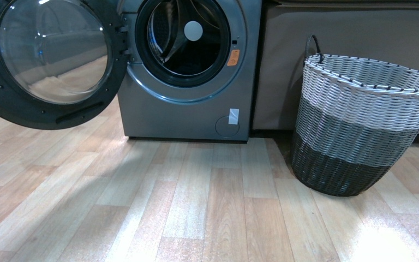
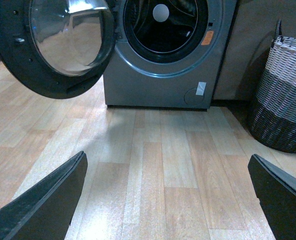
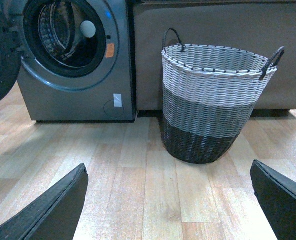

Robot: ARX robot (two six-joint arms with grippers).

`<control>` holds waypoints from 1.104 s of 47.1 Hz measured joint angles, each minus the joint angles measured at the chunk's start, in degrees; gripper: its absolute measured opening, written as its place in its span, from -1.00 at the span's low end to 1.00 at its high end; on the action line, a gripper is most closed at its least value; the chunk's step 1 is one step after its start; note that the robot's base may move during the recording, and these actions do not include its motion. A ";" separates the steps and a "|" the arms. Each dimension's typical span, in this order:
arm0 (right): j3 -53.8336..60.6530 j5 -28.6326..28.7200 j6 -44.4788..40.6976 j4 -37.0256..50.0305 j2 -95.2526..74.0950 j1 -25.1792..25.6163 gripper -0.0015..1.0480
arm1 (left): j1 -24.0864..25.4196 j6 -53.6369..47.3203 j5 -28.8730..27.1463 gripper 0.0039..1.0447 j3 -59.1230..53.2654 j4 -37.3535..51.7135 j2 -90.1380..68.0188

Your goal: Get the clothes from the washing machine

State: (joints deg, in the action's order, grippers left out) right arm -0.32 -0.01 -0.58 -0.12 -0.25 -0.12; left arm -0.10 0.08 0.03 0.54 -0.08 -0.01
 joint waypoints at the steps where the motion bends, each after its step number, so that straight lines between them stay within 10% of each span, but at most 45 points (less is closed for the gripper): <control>1: 0.00 0.00 0.00 0.00 0.00 0.00 0.85 | 0.00 0.00 0.00 0.88 0.00 0.00 0.00; 52: 0.00 0.00 0.00 0.00 0.00 0.00 0.85 | 0.00 0.00 0.00 0.88 0.00 0.00 0.00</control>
State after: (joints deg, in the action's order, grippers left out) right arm -0.32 -0.01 -0.58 -0.12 -0.25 -0.12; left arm -0.10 0.08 0.03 0.54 -0.08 -0.01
